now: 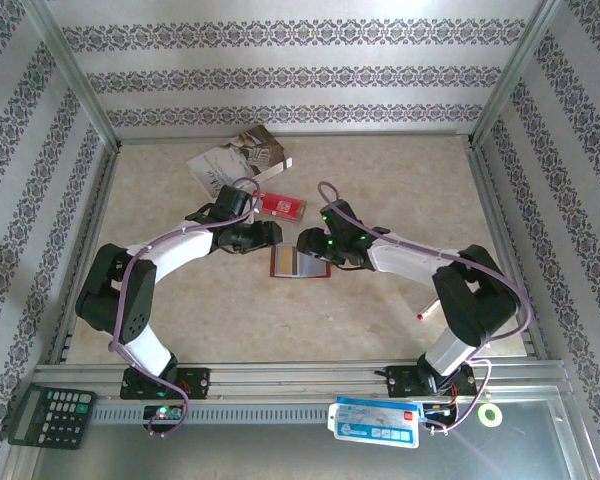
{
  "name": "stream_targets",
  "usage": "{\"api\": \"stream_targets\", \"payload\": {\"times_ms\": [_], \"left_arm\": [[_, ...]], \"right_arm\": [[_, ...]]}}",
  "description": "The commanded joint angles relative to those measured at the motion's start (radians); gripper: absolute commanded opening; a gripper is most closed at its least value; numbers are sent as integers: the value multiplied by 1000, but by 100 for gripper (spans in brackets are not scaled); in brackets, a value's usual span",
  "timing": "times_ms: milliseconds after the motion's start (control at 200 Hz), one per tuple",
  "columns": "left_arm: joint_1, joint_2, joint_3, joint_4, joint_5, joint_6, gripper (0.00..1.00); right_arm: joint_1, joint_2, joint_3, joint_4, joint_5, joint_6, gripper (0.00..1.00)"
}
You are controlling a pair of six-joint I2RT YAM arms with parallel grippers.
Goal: Take the credit cards out of the card holder
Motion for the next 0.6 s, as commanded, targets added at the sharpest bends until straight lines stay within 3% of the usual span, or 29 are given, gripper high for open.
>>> {"api": "stream_targets", "payload": {"times_ms": [0, 185, 595], "left_arm": [[-4, 3, -6, -59, 8, 46, 58], [-10, 39, 1, -38, 32, 28, 44], [-51, 143, 61, -18, 36, 13, 27]], "right_arm": [[18, 61, 32, 78, -66, 34, 50], [27, 114, 36, 109, -83, 62, 29], [6, 147, -21, 141, -49, 97, 16]]}}
